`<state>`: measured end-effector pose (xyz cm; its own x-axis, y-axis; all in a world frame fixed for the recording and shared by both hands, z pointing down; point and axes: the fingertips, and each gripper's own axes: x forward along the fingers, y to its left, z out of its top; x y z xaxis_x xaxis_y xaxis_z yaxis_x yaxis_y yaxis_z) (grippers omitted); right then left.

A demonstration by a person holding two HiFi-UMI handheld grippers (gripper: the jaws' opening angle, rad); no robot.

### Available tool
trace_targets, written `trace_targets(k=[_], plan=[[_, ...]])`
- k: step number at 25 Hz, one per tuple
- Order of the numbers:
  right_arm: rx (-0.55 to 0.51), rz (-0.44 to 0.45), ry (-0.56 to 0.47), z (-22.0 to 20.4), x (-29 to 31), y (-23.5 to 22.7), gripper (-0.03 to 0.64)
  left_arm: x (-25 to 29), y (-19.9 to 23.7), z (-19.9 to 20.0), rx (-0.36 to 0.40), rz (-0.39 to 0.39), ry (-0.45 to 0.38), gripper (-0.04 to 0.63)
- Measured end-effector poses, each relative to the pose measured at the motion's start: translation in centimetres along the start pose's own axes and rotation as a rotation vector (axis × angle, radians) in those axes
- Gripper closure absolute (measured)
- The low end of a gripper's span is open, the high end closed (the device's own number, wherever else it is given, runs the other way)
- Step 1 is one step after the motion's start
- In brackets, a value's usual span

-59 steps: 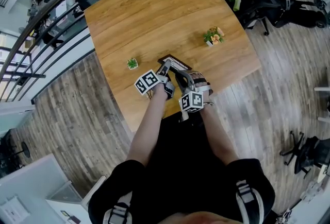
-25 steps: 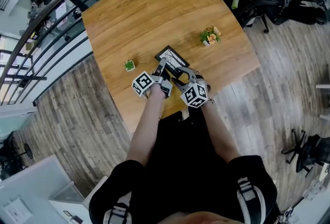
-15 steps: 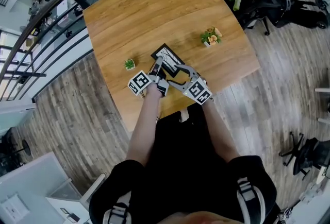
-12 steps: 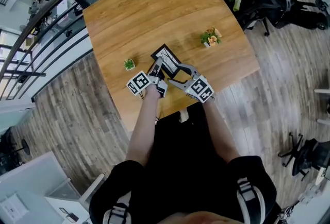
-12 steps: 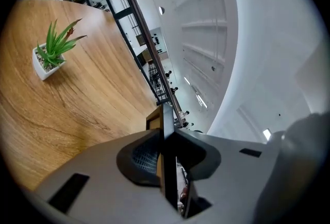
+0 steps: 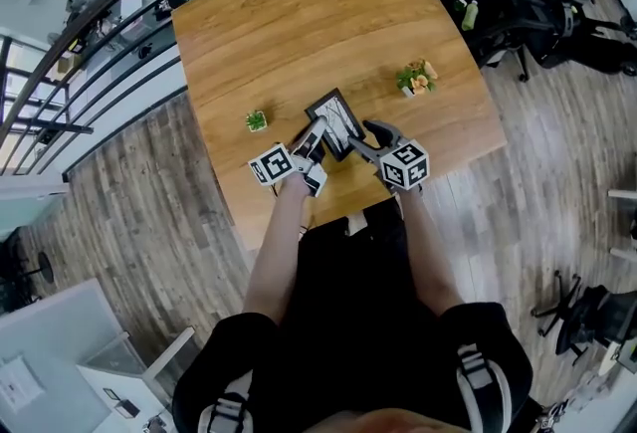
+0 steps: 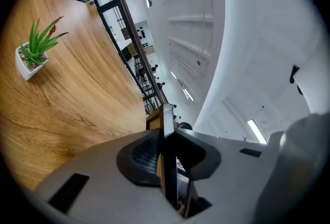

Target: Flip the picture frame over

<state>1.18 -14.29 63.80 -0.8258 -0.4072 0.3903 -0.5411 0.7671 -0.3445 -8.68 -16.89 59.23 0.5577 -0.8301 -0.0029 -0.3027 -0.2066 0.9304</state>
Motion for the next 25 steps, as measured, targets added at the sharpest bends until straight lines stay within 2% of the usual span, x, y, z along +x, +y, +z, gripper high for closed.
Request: trace_targets(k=[4, 7, 9, 12, 16, 18, 21, 25], plan=[[0.107, -0.012, -0.038, -0.3, -0.2, -1.5, 0.374, -0.5, 0.1, -0.7, 0.022, -0.002, 0.051, 0.506], [0.175, -0.01, -0.057, -0.5, -0.3, -2.0, 0.374, -0.7, -0.3, -1.6, 0.02, -0.036, 0.1, 0.506], [0.227, 0.033, -0.07, -0.7, -0.4, -1.6, 0.359, -1.0, -0.2, -2.1, 0.023, -0.035, 0.127, 0.506], [0.315, 0.115, -0.08, -1.0, -0.3, -0.7, 0.37, -1.2, 0.0, -2.7, -0.004, -0.048, 0.154, 0.506], [0.49, 0.224, -0.14, -0.9, -0.1, -0.3, 0.38, -0.9, -1.2, -3.2, -0.027, -0.16, 0.205, 0.506], [0.547, 0.247, -0.169, -0.7, -0.2, -0.4, 0.41, -0.9, -1.7, -3.4, -0.034, -0.196, 0.225, 0.506], [0.546, 0.218, -0.164, -0.7, -0.5, -0.7, 0.492, -0.8, -1.9, -3.1, 0.023, -0.211, 0.228, 0.506], [0.482, 0.177, -0.141, -1.0, -0.4, -0.8, 0.511, -0.9, -0.2, -2.9, 0.05, -0.119, 0.208, 0.509]])
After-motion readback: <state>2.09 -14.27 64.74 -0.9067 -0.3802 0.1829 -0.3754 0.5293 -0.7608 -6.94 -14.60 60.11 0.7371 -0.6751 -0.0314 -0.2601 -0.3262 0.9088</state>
